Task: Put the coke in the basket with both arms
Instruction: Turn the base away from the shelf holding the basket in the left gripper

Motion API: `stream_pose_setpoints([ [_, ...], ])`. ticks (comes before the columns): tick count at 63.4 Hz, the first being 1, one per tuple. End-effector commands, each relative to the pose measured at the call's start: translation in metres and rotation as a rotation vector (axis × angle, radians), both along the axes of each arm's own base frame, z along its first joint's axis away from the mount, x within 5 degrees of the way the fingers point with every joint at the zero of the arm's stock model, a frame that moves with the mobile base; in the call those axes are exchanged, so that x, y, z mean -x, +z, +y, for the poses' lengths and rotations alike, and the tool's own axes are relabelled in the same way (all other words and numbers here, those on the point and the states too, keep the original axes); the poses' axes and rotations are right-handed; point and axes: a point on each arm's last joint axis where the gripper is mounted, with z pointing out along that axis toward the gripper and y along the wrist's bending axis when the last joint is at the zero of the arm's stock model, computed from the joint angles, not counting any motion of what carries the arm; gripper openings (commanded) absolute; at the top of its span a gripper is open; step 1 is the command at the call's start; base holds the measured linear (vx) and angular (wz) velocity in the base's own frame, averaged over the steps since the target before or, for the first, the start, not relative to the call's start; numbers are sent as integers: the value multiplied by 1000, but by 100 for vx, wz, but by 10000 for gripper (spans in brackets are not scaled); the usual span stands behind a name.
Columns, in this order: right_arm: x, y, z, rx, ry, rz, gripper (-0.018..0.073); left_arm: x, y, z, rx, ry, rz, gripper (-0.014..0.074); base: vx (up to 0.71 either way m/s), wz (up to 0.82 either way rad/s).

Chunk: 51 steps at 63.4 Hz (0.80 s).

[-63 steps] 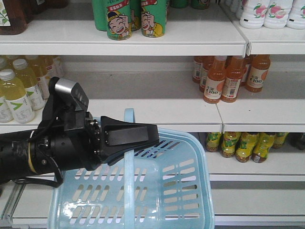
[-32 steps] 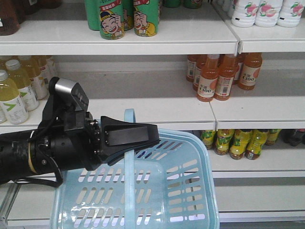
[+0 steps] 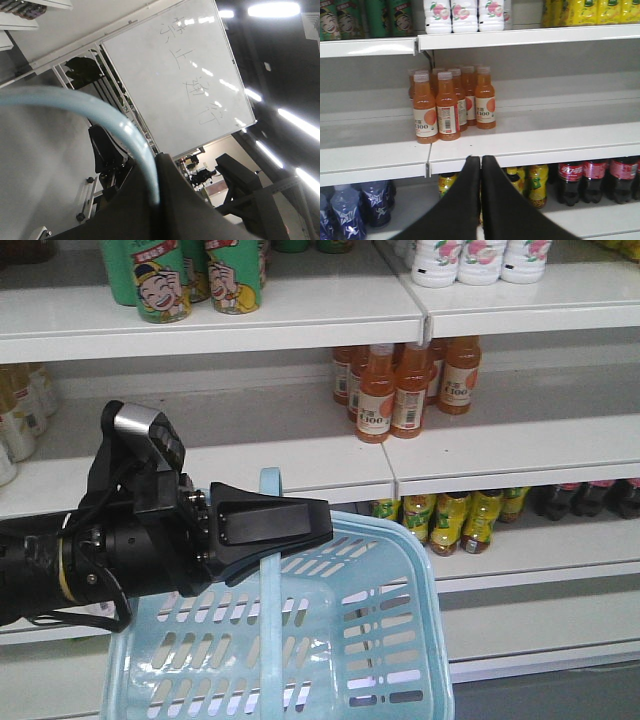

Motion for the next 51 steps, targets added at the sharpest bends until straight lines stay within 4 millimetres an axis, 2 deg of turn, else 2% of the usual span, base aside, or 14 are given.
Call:
stream_pose_setpoints([
  [1, 1, 2, 0, 12, 2, -67, -5, 16, 32, 3, 212, -139, -74, -8, -2, -31],
  [51, 1, 2, 0, 12, 2, -68, -5, 16, 32, 3, 212, -139, -74, -8, -3, -43],
])
